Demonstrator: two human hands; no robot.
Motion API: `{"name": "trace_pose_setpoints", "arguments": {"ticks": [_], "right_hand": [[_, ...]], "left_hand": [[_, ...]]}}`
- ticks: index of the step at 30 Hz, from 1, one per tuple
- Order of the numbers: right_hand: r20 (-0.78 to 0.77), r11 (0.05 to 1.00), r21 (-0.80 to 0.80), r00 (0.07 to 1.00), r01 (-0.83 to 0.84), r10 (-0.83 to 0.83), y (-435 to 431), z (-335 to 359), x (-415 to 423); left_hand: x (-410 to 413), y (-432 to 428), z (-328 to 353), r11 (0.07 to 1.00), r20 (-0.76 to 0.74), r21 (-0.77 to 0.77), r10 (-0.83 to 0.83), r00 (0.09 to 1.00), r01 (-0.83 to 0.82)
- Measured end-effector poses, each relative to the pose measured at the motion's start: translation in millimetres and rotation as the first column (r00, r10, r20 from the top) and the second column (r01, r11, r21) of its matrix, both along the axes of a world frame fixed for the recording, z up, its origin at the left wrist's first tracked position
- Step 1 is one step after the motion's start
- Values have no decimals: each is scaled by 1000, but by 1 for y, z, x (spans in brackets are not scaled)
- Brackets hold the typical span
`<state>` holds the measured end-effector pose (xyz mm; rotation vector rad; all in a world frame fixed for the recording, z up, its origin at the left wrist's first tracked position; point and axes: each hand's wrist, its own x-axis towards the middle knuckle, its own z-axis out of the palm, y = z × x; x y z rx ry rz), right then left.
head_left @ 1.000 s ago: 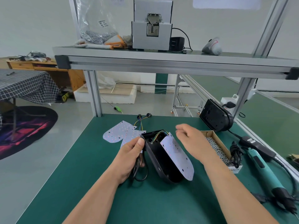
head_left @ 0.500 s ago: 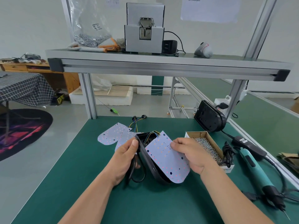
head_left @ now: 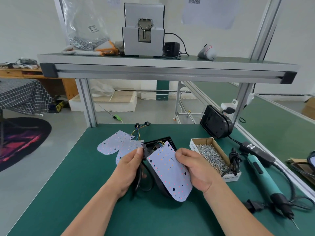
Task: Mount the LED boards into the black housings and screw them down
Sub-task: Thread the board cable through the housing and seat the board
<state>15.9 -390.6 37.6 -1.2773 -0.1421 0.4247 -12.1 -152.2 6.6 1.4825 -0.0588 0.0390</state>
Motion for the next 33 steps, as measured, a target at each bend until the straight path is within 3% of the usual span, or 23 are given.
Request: {"name": "trace_pose_setpoints", "arguments": {"ticks": [12,21,26,33], "right_hand": [[-57,992,29,991,124,-122,0,-2,0],[-25,947,-41,948,317,-318,9,-9,-1],[42,916,-131,925,379,-377,18,-11,-6],[92,851,-66,852,521,-515,25,-9,-11]], "left_hand": [[3,-2,-1,998,-30,41,45,999,-43],[3,-8,-3,974,108,161,142,984,-158],[1,-9,-1,987,76,123,94,993,-103],[-4,-10,7,990,62,137,-30,998,21]]}}
